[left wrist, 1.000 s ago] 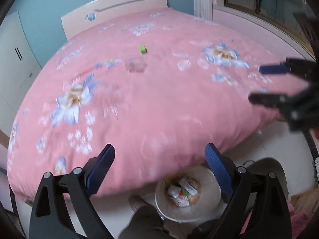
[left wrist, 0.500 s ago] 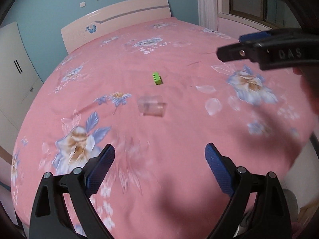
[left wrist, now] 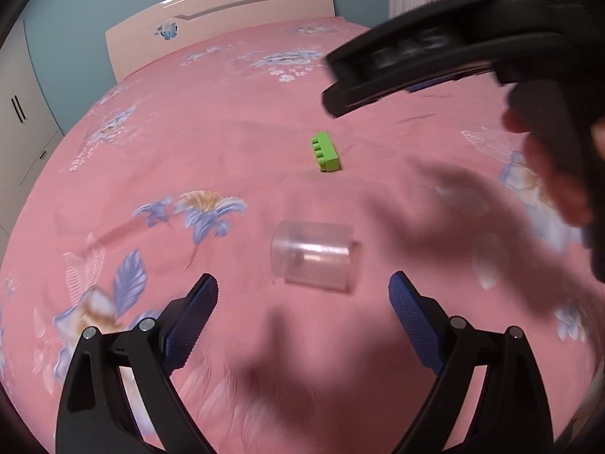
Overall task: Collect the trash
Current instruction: 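Move both open tools back over the bed toward the cup and brick, then grasp the clear cup with the left tool while the right tool grasps the green brick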
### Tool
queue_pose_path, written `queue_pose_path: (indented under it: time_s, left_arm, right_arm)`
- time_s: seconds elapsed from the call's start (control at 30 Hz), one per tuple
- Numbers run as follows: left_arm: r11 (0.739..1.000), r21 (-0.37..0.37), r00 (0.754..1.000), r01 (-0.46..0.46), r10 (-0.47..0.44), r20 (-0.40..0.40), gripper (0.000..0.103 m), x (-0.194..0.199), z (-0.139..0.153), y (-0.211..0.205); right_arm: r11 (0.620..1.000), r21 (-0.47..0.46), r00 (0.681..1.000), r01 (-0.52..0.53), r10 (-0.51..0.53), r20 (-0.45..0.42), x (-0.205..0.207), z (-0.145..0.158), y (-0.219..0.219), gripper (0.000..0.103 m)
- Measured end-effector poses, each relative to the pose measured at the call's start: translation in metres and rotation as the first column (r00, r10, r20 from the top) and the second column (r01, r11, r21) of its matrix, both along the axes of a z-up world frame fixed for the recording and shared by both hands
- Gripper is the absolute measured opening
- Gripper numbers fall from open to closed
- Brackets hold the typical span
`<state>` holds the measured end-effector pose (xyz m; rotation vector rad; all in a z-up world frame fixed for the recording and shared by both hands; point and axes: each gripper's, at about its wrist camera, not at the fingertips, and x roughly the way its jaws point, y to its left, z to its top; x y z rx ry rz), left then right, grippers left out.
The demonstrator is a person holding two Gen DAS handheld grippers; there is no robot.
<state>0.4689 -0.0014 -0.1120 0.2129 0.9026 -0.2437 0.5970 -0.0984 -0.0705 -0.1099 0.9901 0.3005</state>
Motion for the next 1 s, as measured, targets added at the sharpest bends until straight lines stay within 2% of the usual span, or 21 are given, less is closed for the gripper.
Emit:
queue_pose_path:
  time_s: [0.17,0.33,0.37,0.4,0.43,0.47,0.5,0.57,0.6,0.63,0.83,1.0]
  left_arm:
    - [1.000,-0.006,1.000,0.001,-0.001,-0.013,0.093,0.028,-0.021,-0.002]
    - [1.000,-0.027,0.999,-0.006,0.005,-0.034,0.093,0.045,-0.038,-0.003]
    - [1.000,-0.026,0.999,-0.007,0.006,-0.035,0.091,0.047,-0.040,-0.004]
    - [1.000,-0.028,0.999,-0.004,0.003,-0.035,0.086,0.047,-0.042,-0.006]
    - [0.999,-0.034,0.999,0.004,-0.006,-0.042,0.072,0.048,-0.044,-0.008]
    - [0.999,-0.044,0.998,0.013,-0.016,-0.057,0.061,0.050,-0.047,-0.009]
    - [0.998,-0.058,0.997,0.018,-0.022,-0.070,0.057,0.051,-0.049,-0.011]
    - [0.998,-0.064,0.998,0.008,-0.012,-0.068,0.056,0.050,-0.049,-0.013]
    - [0.998,-0.062,0.998,0.007,-0.011,-0.065,0.056,0.049,-0.049,-0.013]
    - [0.998,-0.062,0.998,0.005,-0.008,-0.063,0.056,0.048,-0.048,-0.014]
    - [0.997,-0.075,0.997,-0.035,0.029,-0.073,0.055,0.037,-0.041,-0.007]
    - [0.997,-0.047,0.997,-0.055,0.052,-0.050,0.055,0.014,-0.021,-0.004]
  right_arm:
    - [0.999,-0.014,0.997,0.033,-0.034,-0.065,0.041,-0.040,0.008,0.082]
    - [0.999,-0.004,0.990,0.033,-0.033,-0.135,0.062,-0.070,0.015,0.082]
    - [0.999,-0.009,0.990,0.036,-0.037,-0.135,0.063,-0.072,0.016,0.079]
    - [0.999,-0.014,0.989,0.040,-0.042,-0.140,0.066,-0.076,0.016,0.071]
    - [0.999,-0.014,0.988,0.041,-0.043,-0.150,0.067,-0.079,0.017,0.067]
    - [0.999,-0.012,0.985,0.042,-0.043,-0.167,0.070,-0.084,0.017,0.056]
    - [0.999,-0.013,0.982,0.045,-0.046,-0.185,0.072,-0.089,0.017,0.044]
    - [0.998,-0.025,0.979,0.050,-0.054,-0.196,0.074,-0.095,0.016,0.036]
    - [0.998,-0.024,0.980,0.050,-0.054,-0.192,0.074,-0.096,0.015,0.026]
    - [0.999,-0.020,0.980,0.048,-0.051,-0.191,0.073,-0.096,0.015,0.021]
    - [1.000,0.009,0.986,0.019,-0.017,-0.164,0.057,-0.084,0.012,0.022]
    - [1.000,0.007,0.992,-0.001,0.002,-0.128,0.028,-0.055,0.006,0.022]
